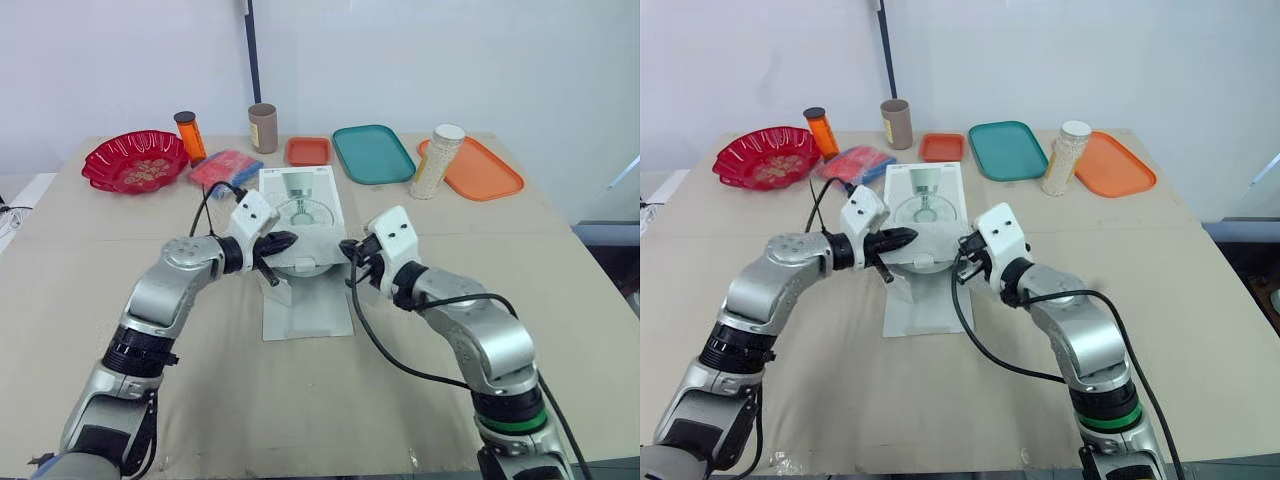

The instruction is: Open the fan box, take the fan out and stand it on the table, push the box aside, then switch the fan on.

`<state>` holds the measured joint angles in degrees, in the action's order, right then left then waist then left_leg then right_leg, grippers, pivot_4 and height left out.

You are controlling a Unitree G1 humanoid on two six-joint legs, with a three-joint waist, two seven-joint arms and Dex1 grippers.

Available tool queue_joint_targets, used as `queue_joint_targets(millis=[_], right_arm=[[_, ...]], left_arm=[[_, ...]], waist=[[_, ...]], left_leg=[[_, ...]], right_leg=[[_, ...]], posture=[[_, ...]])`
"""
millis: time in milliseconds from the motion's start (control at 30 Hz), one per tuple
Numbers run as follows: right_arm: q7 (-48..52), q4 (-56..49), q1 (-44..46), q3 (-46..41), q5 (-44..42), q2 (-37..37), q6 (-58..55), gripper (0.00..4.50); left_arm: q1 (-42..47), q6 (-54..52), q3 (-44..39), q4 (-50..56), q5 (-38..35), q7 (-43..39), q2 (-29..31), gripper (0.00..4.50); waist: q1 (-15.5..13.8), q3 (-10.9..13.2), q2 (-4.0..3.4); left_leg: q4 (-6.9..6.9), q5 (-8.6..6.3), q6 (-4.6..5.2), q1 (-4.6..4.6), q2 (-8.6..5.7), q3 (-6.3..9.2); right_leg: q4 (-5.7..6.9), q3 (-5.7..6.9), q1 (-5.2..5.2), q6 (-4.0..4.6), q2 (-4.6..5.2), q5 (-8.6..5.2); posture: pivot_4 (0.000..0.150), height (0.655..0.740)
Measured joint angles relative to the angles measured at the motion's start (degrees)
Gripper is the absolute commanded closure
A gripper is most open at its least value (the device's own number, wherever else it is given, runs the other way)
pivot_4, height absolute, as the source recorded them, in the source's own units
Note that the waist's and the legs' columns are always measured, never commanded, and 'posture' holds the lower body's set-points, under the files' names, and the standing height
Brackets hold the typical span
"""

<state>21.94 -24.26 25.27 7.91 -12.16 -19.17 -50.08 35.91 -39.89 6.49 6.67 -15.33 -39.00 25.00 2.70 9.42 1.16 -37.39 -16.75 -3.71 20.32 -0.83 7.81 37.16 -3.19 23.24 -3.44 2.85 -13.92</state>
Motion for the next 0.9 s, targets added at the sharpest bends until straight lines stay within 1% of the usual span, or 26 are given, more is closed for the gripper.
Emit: queue_joint_targets(millis=[267, 333, 367, 433, 667, 733, 900], right_arm=[[1.1, 3.11, 0.24, 1.37, 0.05, 1.06, 3.95, 4.45], [1.22, 3.31, 0.32, 1.69, 0.06, 1.48, 4.12, 4.45], [1.54, 3.69, 0.47, 2.42, 0.06, 1.8, 4.56, 4.45], [1.71, 4.41, 0.94, 3.27, 0.1, 2.25, 5.08, 4.45], [2.01, 6.41, 2.52, 4.0, 0.18, 2.99, 5.43, 4.45], [2.14, 6.51, 2.51, 4.2, 0.39, 2.81, 5.85, 4.45], [1.75, 6.62, 2.48, 4.86, 1.03, 3.04, 6.29, 4.45]], left_arm=[[0.08, -12.28, -5.45, 13.23, -5.29, 3.81, 3.05, 4.5], [0.04, -14.27, -6.4, 15.12, -6.29, 4.18, 3.18, 4.5], [-0.54, -17.41, -6.81, 18.1, -8.03, 5.04, 2.94, 4.5], [-2.13, -20.02, -6.39, 20.93, -10.02, 5.61, 2.22, 4.5], [-5.23, -24.14, -5.33, 23.07, -12.43, 7.4, 2.09, 4.5], [-6.41, -24.3, -4.24, 23.43, -12.65, 7.42, 2.96, 4.5], [-8.26, -24.09, -0.99, 23.43, -12.51, 7.97, 3.07, 4.5]], waist=[[0.08, -0.01, 0.0], [0.06, -0.01, -0.01], [0.05, -0.01, 0.0], [0.05, -0.01, 0.0], [0.04, -0.01, 0.0], [0.05, -0.01, -0.01], [0.03, -0.01, 0.0]], left_leg=[[-0.01, 0.01, -0.01, -0.01, 0.02, 0.0], [-0.01, 0.01, -0.02, -0.02, 0.02, 0.0], [-0.01, 0.01, -0.02, -0.02, 0.02, 0.0], [-0.01, 0.01, -0.02, -0.02, 0.02, -0.02], [0.0, 0.03, -0.05, -0.02, 0.03, -0.01], [0.01, 0.02, -0.04, -0.02, 0.03, -0.02], [0.01, 0.03, -0.05, -0.02, 0.03, -0.02]], right_leg=[[0.02, -0.01, 0.0, 0.0, -0.03, 0.02], [0.02, -0.01, 0.0, 0.0, -0.03, 0.02], [0.02, -0.01, -0.01, 0.0, -0.03, 0.02], [0.02, -0.02, -0.01, 0.0, -0.01, 0.02], [0.02, -0.02, 0.0, 0.03, -0.04, 0.04], [0.02, -0.03, 0.01, 0.03, -0.03, 0.04], [0.02, -0.03, 0.0, 0.03, -0.03, 0.04]], posture=[[0.15, 0.74], [0.15, 0.74], [0.15, 0.74], [0.15, 0.74], [0.15, 0.74], [0.15, 0.74], [0.15, 0.74]])
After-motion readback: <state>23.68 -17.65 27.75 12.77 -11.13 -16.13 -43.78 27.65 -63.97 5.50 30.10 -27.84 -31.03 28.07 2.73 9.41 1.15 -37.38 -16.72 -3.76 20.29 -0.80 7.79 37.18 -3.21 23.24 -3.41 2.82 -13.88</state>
